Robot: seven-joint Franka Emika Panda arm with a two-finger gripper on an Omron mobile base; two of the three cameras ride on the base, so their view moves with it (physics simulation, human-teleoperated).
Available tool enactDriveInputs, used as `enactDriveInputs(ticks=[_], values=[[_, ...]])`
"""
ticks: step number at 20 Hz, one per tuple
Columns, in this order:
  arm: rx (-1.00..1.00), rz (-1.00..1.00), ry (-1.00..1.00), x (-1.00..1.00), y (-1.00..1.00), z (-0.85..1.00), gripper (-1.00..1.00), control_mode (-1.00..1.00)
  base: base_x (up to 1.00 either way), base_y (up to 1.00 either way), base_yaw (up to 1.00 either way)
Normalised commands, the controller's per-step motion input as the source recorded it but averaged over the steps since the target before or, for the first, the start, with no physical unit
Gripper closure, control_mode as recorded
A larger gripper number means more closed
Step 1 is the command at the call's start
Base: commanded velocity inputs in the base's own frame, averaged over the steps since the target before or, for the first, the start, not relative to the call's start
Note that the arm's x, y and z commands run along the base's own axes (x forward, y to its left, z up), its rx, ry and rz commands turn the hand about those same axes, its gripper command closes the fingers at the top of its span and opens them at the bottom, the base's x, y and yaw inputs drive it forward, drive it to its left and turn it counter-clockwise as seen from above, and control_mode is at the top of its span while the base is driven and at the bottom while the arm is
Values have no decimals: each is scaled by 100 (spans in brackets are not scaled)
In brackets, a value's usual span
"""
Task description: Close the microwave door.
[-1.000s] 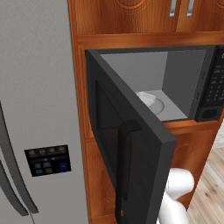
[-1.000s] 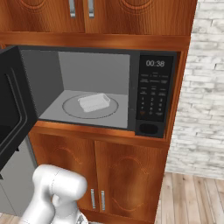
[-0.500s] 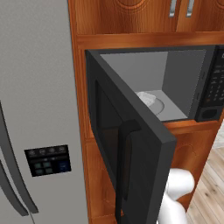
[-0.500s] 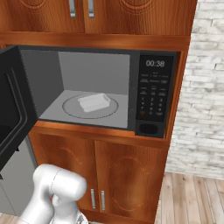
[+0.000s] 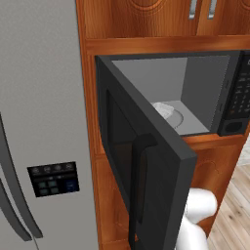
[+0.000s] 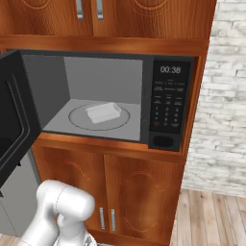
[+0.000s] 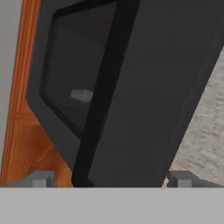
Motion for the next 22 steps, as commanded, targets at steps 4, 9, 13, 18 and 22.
enactDriveInputs(ticks=[4, 9, 13, 18, 22], values=[[-16, -9, 6, 28, 37, -27, -100, -100, 0, 0, 0], [-14, -18, 6, 27, -25, -17, -100, -100, 0, 0, 0], [-17, -16, 8, 45, -46, -1, -100, -100, 0, 0, 0], [-23, -16, 15, 52, -34, 0, -100, -100, 0, 0, 0], [-17, -12, 10, 40, -50, 0, -100, -100, 0, 0, 0]])
